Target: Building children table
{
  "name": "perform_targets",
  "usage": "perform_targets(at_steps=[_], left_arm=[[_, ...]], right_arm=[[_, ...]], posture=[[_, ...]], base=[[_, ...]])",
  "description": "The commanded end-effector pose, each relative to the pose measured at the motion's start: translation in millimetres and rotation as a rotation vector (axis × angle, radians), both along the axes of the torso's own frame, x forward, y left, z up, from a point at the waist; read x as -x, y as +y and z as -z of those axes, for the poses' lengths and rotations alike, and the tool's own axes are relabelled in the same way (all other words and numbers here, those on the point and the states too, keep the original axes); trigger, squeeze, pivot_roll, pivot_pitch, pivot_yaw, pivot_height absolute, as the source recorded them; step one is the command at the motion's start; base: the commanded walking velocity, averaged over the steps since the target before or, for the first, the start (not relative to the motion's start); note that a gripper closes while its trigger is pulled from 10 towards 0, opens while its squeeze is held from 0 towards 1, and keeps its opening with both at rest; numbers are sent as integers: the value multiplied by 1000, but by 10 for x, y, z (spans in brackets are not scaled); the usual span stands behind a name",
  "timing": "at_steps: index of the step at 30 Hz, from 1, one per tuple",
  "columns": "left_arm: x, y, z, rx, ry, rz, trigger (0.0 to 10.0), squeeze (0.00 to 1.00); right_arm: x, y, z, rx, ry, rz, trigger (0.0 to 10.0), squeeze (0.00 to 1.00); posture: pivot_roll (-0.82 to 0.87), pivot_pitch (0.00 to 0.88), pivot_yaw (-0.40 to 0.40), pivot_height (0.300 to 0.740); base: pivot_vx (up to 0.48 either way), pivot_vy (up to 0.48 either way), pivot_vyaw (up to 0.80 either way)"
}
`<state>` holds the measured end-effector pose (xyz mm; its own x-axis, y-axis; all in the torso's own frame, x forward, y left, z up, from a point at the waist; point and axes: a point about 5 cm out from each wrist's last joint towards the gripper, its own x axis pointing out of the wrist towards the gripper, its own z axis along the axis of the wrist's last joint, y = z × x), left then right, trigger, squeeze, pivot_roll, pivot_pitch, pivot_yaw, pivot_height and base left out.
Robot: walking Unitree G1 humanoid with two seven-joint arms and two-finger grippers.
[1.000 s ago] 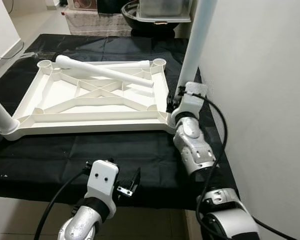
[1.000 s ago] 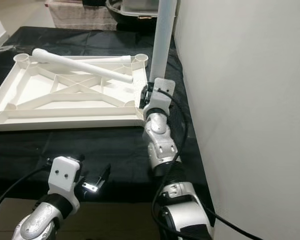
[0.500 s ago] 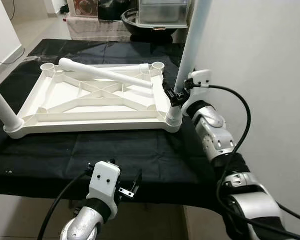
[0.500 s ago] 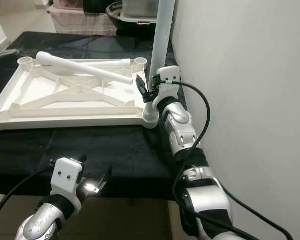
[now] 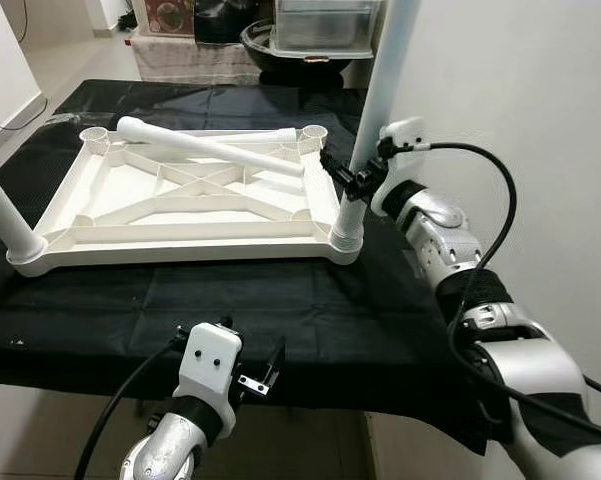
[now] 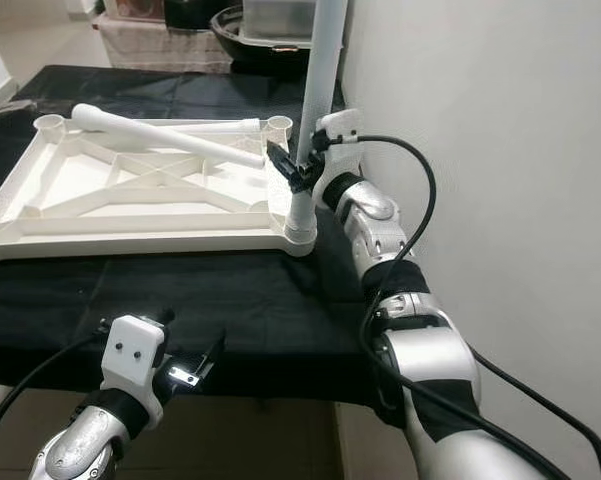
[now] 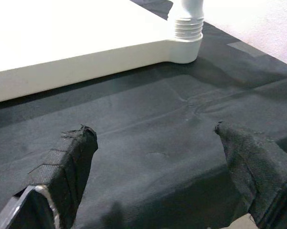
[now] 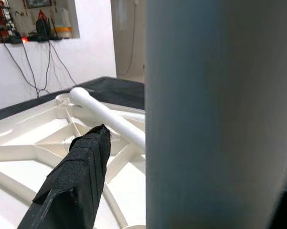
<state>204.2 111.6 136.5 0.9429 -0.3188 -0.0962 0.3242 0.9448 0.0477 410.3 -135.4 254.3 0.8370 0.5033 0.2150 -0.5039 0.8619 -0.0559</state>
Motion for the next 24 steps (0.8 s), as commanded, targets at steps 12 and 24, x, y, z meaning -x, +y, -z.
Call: perform_targets(at_steps=[12,24], left_arm=[[34,-15,36,-7,12,-4,10000,0],[31,-8,33,-10,11,-5,10000,0]], right_arm=[[-6,96,-10,7,54,-168,10000,0],[-21,160,4,24,75,-185,0,0]], posture=[[128,123,-66,740],[134,123,-66,740]], base=[[0,0,0],[0,0,0]])
